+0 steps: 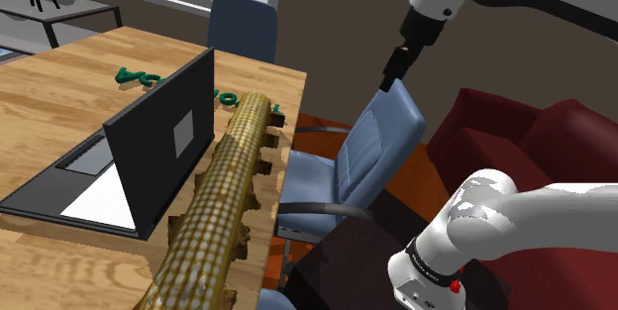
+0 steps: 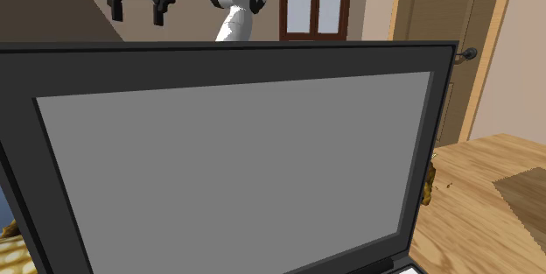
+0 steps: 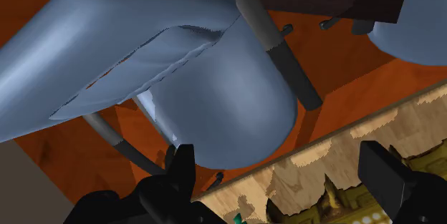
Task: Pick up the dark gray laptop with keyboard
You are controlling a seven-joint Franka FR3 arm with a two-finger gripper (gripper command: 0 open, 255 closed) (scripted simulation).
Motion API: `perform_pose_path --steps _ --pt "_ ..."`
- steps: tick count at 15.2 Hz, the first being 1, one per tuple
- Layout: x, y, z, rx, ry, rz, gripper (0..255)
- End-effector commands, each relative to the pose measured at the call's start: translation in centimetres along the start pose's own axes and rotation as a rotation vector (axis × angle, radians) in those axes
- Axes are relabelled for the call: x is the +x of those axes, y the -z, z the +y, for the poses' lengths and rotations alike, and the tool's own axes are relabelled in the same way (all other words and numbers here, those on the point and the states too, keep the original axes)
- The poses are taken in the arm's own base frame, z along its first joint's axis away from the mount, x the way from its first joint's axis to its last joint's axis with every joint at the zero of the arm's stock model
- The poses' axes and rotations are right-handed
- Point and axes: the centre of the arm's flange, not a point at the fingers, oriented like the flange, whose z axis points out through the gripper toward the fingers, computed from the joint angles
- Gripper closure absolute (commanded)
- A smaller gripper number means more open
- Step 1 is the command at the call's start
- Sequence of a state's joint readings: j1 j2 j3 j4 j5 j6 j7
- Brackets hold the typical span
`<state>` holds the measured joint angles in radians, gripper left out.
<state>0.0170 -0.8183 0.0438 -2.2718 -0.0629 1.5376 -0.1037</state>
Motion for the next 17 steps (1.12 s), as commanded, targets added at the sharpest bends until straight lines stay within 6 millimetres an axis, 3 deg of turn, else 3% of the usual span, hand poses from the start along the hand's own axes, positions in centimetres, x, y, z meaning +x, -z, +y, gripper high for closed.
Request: perform_pose_path --steps 1,9,17 --pt "0.0 0.0 0.0 0.000 0.000 0.000 0" --pt "4.7 -8.3 6.0 0.288 0.208 0.205 0" --pt "12.1 -16.6 8.2 0.575 0.417 0.409 0"
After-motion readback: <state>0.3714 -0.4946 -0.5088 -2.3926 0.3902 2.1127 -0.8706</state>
